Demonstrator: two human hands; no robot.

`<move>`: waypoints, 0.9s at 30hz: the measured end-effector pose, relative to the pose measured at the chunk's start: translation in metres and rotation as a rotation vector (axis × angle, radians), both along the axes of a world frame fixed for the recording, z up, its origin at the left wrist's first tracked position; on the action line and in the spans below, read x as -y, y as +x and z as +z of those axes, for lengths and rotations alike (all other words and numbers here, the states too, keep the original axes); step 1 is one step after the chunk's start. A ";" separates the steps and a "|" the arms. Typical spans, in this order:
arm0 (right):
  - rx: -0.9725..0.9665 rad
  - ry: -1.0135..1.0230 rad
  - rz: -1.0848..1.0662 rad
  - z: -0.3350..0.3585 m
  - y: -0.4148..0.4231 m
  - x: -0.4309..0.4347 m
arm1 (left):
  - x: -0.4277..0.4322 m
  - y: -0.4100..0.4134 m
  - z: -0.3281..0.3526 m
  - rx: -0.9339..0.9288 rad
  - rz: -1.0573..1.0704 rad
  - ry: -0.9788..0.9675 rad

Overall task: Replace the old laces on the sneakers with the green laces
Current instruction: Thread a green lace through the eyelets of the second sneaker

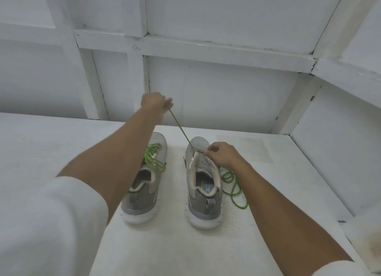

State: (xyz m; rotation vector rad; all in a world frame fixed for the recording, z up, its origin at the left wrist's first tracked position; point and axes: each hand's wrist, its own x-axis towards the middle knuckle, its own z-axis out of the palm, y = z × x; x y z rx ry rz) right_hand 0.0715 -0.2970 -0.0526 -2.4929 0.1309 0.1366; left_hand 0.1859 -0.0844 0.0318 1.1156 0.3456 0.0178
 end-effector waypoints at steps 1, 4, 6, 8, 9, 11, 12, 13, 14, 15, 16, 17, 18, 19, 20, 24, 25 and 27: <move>0.004 -0.002 0.002 0.000 -0.001 0.000 | -0.008 0.005 0.010 0.049 0.043 -0.094; 0.017 0.000 0.009 0.001 -0.002 0.000 | -0.035 0.012 0.038 0.137 0.228 -0.263; 0.016 0.041 -0.001 0.002 -0.001 0.005 | -0.035 -0.001 0.038 0.164 0.111 0.040; 0.037 0.074 -0.032 0.001 -0.003 0.013 | -0.020 -0.017 0.014 0.202 -0.175 0.492; 0.047 0.075 -0.049 0.001 -0.004 0.017 | -0.010 -0.024 0.000 0.196 -0.352 0.718; 0.029 0.061 -0.063 -0.002 -0.007 0.023 | 0.011 -0.034 -0.034 0.156 -0.671 1.143; 0.010 0.056 -0.060 -0.003 -0.008 0.024 | 0.022 -0.040 -0.050 0.150 -0.779 1.360; -0.004 0.057 -0.060 -0.005 -0.008 0.025 | 0.030 -0.045 -0.064 0.173 -0.842 1.564; -0.014 0.052 -0.062 -0.006 -0.009 0.024 | 0.036 -0.049 -0.074 0.197 -0.862 1.686; -0.013 0.044 -0.063 -0.007 -0.009 0.024 | 0.039 -0.050 -0.080 0.206 -0.848 1.739; -0.011 0.023 -0.073 -0.006 -0.010 0.020 | 0.038 -0.049 -0.083 0.203 -0.819 1.759; 0.003 -0.009 -0.092 -0.006 -0.010 0.017 | 0.036 -0.047 -0.083 0.211 -0.791 1.765; 0.020 -0.057 -0.128 -0.003 -0.012 0.013 | 0.034 -0.045 -0.081 0.225 -0.770 1.757; 0.046 -0.102 -0.156 0.000 -0.013 0.008 | 0.033 -0.043 -0.078 0.246 -0.750 1.754; 0.057 -0.116 -0.168 0.003 -0.014 0.003 | 0.030 -0.040 -0.075 0.267 -0.734 1.760; -0.089 -0.019 -0.141 0.010 -0.016 -0.011 | 0.014 -0.029 -0.058 0.311 -0.564 1.773; -0.095 -0.022 -0.158 0.014 -0.016 -0.013 | 0.006 -0.024 -0.050 0.311 -0.473 1.751; -0.084 -0.053 -0.183 0.023 -0.015 -0.014 | -0.015 -0.010 -0.027 0.305 -0.288 1.749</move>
